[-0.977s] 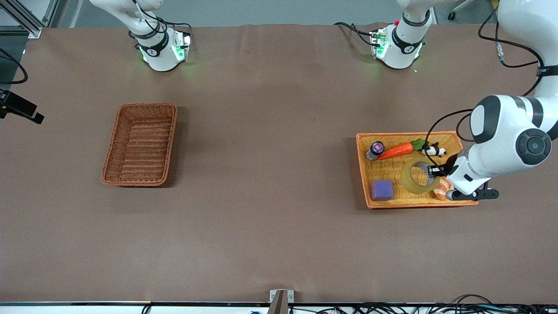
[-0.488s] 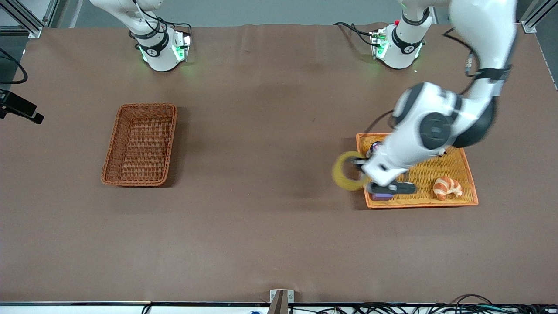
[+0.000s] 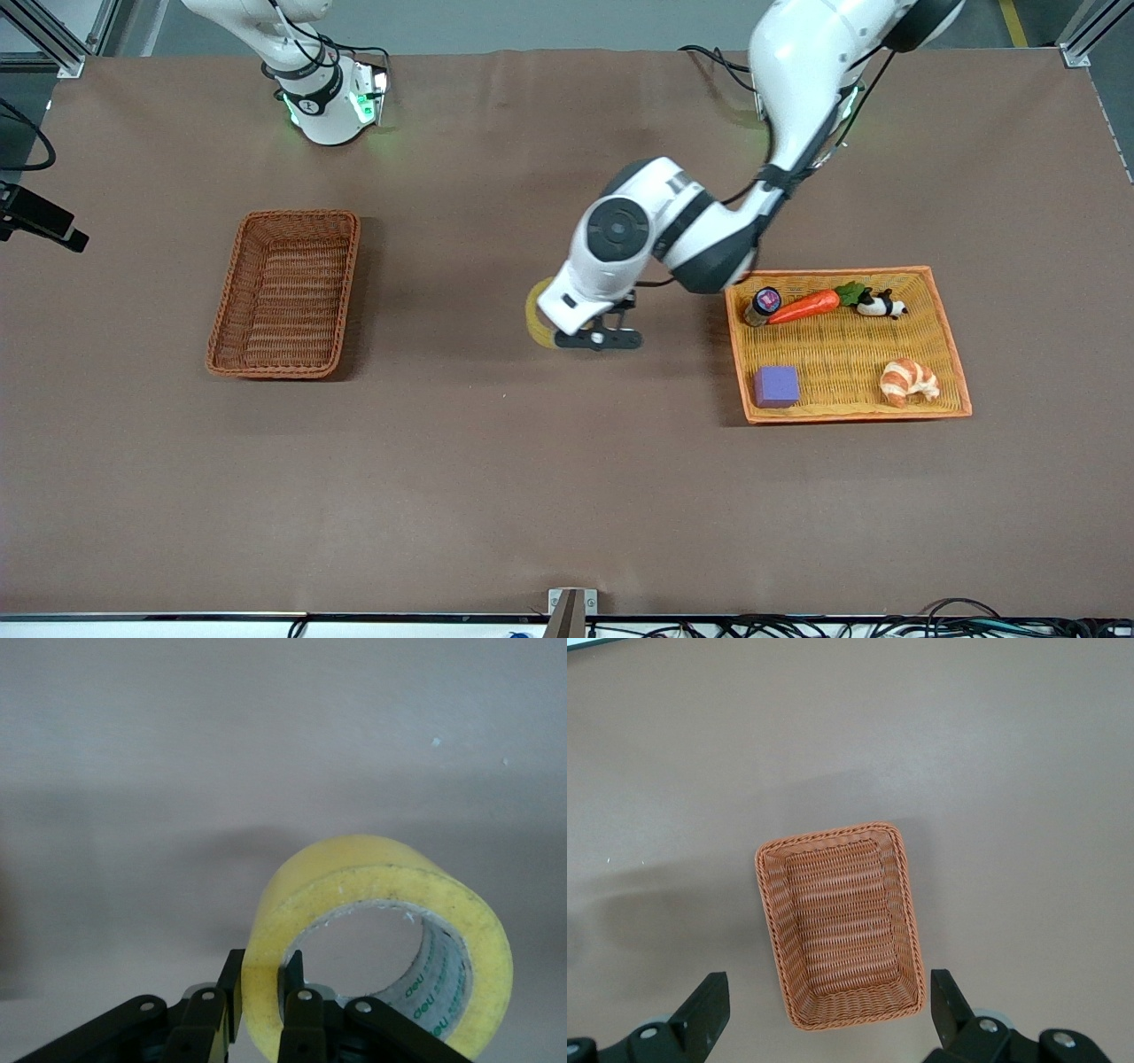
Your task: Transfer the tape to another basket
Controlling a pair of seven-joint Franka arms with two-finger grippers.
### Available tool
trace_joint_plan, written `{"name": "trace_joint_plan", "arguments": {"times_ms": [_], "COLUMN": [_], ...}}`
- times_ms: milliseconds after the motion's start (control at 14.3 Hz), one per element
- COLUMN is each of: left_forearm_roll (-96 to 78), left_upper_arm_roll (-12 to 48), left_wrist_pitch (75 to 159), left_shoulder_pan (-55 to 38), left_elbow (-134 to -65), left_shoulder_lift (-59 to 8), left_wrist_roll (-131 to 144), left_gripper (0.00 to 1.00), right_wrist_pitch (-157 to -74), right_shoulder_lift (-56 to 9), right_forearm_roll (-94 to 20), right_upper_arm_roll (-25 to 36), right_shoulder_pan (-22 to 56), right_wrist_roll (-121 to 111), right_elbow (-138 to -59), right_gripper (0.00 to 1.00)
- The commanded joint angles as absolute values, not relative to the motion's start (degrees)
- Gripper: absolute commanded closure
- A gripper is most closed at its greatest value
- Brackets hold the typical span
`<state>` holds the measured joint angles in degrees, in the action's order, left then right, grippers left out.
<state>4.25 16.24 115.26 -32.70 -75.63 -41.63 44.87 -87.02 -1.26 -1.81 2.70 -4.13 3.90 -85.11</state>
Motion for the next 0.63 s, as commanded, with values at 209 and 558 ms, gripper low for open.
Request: {"name": "trace_joint_plan", "arguments": {"times_ms": [209,558], "left_forearm_roll": [5.0,5.1], "left_upper_arm_roll": [7.8,7.8], "left_wrist_pitch": [124.8,127.2], "left_shoulder_pan": [-43.5,-43.8], "left_elbow": [-69.2,-69.5], "left_shoulder_lift": [-52.5,-54.4], "left_wrist_roll": [49.6,49.6], "left_gripper": [0.96,0.31], "right_wrist_pitch": [-88.4,-92.4], "right_shoulder_lift": [-3.2,-5.6], "right_forearm_roll": [-2.1,-3.7], "right_upper_arm_roll": [1.3,1.4], "right_shoulder_pan": [-4.0,6.3], "right_wrist_roll": [3.2,3.7], "right_elbow": [-83.5,-84.5], "right_gripper": [0.00,0.00]}}
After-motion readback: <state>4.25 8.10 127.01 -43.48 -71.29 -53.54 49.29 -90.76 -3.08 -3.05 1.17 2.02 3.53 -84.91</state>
